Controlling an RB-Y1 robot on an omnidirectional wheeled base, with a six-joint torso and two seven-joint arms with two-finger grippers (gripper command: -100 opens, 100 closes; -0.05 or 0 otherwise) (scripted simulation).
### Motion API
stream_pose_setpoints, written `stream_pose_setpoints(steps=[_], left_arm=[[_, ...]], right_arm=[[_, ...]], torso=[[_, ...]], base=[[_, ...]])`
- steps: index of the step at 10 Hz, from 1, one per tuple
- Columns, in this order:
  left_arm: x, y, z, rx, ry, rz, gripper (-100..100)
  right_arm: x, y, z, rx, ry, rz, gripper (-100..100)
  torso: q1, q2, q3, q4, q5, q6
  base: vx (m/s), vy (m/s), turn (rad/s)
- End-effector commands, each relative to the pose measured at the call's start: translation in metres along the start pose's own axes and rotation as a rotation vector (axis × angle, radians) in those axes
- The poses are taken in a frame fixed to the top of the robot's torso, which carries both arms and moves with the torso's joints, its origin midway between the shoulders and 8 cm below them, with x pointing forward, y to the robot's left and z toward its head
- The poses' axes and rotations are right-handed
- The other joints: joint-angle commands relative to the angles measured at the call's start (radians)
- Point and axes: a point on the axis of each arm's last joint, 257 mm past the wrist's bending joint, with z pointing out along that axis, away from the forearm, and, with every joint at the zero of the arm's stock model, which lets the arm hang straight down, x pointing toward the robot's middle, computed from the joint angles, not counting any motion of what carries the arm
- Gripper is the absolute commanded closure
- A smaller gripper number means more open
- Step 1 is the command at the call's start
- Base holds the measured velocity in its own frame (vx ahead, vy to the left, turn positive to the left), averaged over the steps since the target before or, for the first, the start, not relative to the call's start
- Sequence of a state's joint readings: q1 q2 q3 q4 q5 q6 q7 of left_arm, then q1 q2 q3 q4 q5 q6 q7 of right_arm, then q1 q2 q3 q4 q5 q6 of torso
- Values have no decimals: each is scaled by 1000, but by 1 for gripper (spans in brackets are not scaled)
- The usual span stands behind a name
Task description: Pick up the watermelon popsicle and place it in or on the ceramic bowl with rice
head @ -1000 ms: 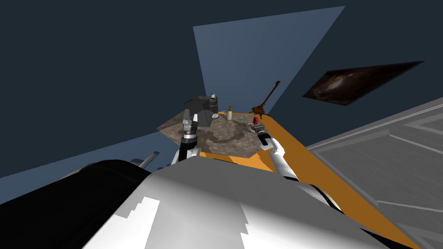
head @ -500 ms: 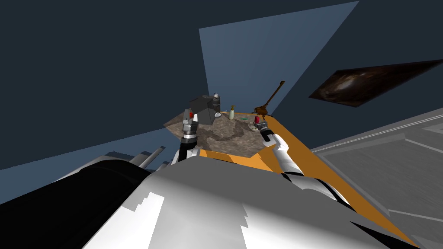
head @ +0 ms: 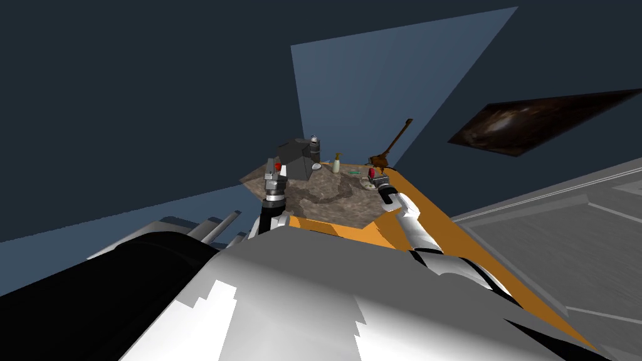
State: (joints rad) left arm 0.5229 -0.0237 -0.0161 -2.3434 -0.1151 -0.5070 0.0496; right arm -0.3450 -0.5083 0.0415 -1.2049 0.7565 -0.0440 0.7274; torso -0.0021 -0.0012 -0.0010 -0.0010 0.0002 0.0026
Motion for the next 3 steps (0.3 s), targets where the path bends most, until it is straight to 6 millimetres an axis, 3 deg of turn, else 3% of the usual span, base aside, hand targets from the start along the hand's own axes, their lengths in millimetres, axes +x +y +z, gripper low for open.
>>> stream_pose_setpoints(steps=[1, 3], left_arm=[[0, 0, 0, 0, 0, 0, 0], [0, 0, 0, 0, 0, 0, 0]], right_arm=[[0, 0, 0, 0, 0, 0, 0], [0, 0, 0, 0, 0, 0, 0]], torso=[[0, 0, 0, 0, 0, 0], [0, 0, 0, 0, 0, 0]], base=[[0, 0, 0], [0, 0, 0]])
